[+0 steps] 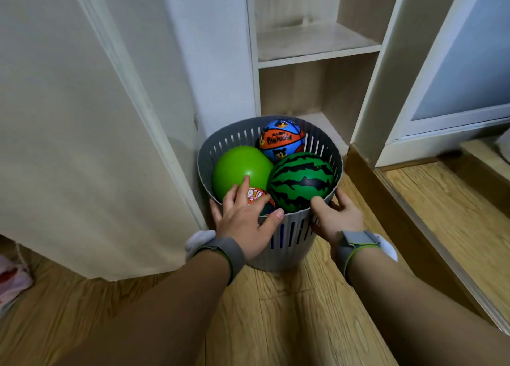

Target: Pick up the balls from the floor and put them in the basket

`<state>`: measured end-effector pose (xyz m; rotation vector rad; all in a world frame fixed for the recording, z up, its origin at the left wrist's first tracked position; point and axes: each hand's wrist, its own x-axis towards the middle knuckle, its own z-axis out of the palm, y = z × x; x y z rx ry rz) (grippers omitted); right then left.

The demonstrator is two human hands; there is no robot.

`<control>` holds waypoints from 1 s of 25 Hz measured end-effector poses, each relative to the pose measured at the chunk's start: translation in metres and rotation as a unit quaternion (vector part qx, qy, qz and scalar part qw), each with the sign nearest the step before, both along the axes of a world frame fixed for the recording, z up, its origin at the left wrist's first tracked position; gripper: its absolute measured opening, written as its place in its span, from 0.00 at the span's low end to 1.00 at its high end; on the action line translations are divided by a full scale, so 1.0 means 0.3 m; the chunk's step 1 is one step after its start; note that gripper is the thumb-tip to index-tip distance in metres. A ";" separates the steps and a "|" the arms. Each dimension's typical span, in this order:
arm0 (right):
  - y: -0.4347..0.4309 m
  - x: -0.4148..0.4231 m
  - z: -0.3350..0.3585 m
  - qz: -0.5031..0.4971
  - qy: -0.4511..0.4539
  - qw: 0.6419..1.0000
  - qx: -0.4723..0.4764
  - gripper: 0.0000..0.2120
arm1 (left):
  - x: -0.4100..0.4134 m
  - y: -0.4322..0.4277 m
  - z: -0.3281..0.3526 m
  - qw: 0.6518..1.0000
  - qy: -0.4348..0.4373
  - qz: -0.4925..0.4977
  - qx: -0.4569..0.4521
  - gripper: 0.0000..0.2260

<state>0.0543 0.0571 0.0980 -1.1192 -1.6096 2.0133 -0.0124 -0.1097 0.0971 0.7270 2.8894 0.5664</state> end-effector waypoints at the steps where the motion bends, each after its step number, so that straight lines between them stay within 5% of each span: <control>1: 0.001 -0.005 0.002 0.000 0.002 1.000 0.001 0.43 | -0.005 -0.001 0.004 1.000 0.001 -0.003 0.006 0.29; 9: 0.037 -0.123 -0.025 0.002 0.012 1.000 0.004 0.35 | -0.105 0.029 -0.016 0.998 0.041 0.023 0.044 0.21; 16: 0.059 -0.099 0.115 0.112 -0.131 0.978 0.115 0.39 | -0.138 0.048 0.003 0.998 0.015 0.033 0.051 0.18; 19: 0.054 -0.027 0.183 0.164 -0.159 0.971 0.078 0.32 | -0.150 0.051 0.008 0.998 0.013 0.038 0.048 0.18; 25: 0.078 0.262 0.364 0.134 -0.015 0.990 0.040 0.11 | -0.137 0.071 0.024 0.998 0.018 0.049 0.035 0.20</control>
